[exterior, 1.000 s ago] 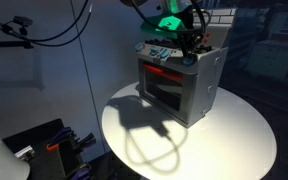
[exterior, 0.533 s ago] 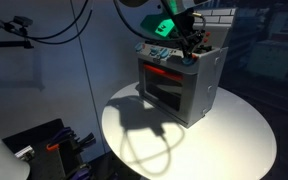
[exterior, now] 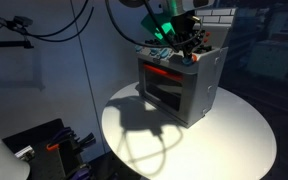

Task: Turn the far right knob of the stove clockwise once

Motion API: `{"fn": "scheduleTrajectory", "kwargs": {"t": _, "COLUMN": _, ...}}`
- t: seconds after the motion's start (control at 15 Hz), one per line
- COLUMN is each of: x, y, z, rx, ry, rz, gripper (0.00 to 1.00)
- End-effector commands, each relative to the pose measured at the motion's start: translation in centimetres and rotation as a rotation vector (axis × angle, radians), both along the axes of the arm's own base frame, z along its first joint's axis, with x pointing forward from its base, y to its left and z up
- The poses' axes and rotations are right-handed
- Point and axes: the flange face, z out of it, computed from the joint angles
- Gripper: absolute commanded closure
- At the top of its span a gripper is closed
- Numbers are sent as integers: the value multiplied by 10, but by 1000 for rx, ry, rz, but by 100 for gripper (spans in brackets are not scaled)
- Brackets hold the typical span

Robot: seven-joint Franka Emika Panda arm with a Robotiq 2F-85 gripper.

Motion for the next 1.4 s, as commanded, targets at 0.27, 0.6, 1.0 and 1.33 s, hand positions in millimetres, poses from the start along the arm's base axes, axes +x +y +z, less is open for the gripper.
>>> {"fn": "scheduleTrajectory", "kwargs": {"t": 0.27, "x": -15, "y": -15, "z": 22, "rx": 53, "ry": 16, "rz": -21, "gripper": 37}}
{"fn": "scheduleTrajectory", "kwargs": {"t": 0.6, "x": -22, "y": -18, "z": 29, "rx": 61, "ry": 43, "rz": -1, "gripper": 17}}
{"fn": "scheduleTrajectory", "kwargs": {"t": 1.0, "x": -27, "y": -18, "z": 34, "rx": 42, "ry": 131, "rz": 62, "gripper": 0}}
{"fn": "scheduleTrajectory", "kwargs": {"t": 1.33, "x": -31, "y": -14, "z": 44, "rx": -10, "ry": 234, "rz": 128, "gripper": 0}}
